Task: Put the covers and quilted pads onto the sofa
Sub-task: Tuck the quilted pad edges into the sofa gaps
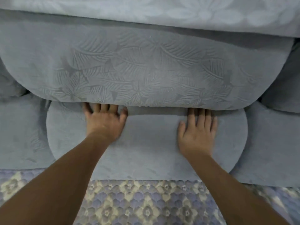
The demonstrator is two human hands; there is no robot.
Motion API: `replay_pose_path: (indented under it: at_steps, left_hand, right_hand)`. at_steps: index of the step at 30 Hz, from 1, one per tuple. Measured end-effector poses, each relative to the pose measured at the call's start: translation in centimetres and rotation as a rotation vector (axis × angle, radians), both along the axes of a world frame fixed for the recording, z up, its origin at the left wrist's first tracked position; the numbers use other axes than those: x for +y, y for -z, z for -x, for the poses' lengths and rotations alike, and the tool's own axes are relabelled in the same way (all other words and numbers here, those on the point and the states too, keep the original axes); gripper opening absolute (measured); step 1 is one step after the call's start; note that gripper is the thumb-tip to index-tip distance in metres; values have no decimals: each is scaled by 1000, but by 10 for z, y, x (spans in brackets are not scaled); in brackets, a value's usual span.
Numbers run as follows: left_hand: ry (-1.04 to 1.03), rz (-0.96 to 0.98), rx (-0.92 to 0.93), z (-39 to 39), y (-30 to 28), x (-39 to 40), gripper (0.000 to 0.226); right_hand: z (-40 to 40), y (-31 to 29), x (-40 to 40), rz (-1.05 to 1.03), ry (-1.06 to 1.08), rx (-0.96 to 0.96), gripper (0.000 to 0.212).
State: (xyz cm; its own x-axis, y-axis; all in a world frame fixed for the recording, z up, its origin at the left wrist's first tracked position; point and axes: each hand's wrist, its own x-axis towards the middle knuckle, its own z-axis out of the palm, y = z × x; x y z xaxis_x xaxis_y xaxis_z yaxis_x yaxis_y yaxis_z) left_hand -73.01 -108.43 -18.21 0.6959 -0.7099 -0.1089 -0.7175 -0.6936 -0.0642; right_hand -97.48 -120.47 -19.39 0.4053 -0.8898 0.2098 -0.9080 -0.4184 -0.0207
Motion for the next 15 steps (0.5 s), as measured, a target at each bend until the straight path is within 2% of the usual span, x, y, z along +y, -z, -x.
replay_pose_path:
  at_steps: [3,5,7,9,10,11,13,14,15]
  left_hand:
    - [-15,45,-51,-1,4,-1,70]
    - [-53,205,-75,7,6,7,65]
    - [-117,425,11,32,17,31,60]
    - [-191,617,180,83,39,76,61]
    - [-285,710,314,113,52,104,63]
    - [-482,809,499,141,61,134,66]
    - [-1034,944,839,177,64,180,74]
    - [-1221,1019,972,175,62,186,75]
    - [-1301,1123,1132,158,69,180,74]
  right_hand:
    - [5,16,-10,50,-47,-89,58]
    - [5,20,-10,88,-30,-208,55]
    - [19,27,18,126,-68,-352,53]
    - [54,52,74,-3,-122,-421,53]
    - [76,67,110,-152,-80,-474,52]
    - [99,77,145,-339,38,-562,51]
    - [136,92,191,-624,415,-731,58]
    - [140,95,189,-729,575,-797,61]
    - [133,98,169,-827,647,-912,63]
